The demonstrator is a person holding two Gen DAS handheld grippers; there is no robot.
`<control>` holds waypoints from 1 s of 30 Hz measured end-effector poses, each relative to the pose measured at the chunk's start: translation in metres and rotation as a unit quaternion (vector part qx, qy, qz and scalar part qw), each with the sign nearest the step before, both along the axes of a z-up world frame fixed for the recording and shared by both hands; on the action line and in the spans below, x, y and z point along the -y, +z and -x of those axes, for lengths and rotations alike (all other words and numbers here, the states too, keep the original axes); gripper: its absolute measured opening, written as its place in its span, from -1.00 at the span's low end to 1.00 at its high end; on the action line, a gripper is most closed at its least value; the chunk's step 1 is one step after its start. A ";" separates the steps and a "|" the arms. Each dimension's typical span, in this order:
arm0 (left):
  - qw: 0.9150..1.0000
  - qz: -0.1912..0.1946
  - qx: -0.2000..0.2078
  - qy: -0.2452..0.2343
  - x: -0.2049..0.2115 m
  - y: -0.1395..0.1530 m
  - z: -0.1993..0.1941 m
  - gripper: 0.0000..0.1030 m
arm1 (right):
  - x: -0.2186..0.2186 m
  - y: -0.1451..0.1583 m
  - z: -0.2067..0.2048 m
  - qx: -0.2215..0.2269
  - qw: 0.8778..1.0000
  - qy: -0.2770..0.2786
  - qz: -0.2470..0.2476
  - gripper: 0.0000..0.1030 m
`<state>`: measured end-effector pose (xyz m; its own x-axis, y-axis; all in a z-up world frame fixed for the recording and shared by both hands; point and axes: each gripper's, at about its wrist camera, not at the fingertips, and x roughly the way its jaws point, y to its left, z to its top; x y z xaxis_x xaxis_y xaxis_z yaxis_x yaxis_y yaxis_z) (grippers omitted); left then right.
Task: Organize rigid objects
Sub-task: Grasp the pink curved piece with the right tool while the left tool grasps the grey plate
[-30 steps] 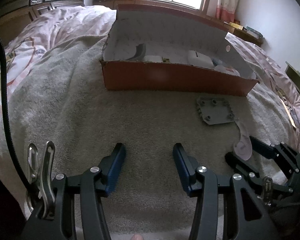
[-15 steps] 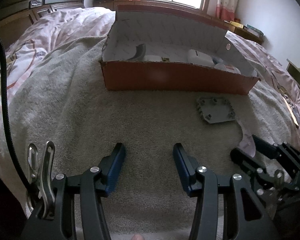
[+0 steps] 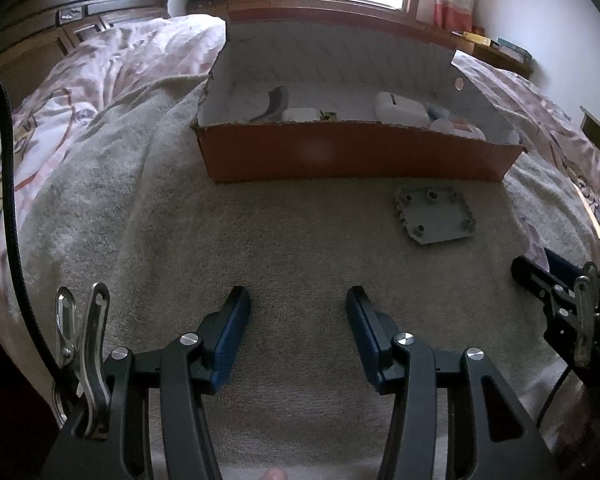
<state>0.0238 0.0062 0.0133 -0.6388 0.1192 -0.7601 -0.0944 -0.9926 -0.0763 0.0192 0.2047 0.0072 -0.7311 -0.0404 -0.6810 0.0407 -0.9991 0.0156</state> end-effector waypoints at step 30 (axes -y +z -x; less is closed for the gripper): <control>0.997 0.000 0.027 -0.075 -0.104 0.011 0.056 0.44 | -0.033 -0.012 -0.009 -0.027 0.994 -0.002 0.107 -0.13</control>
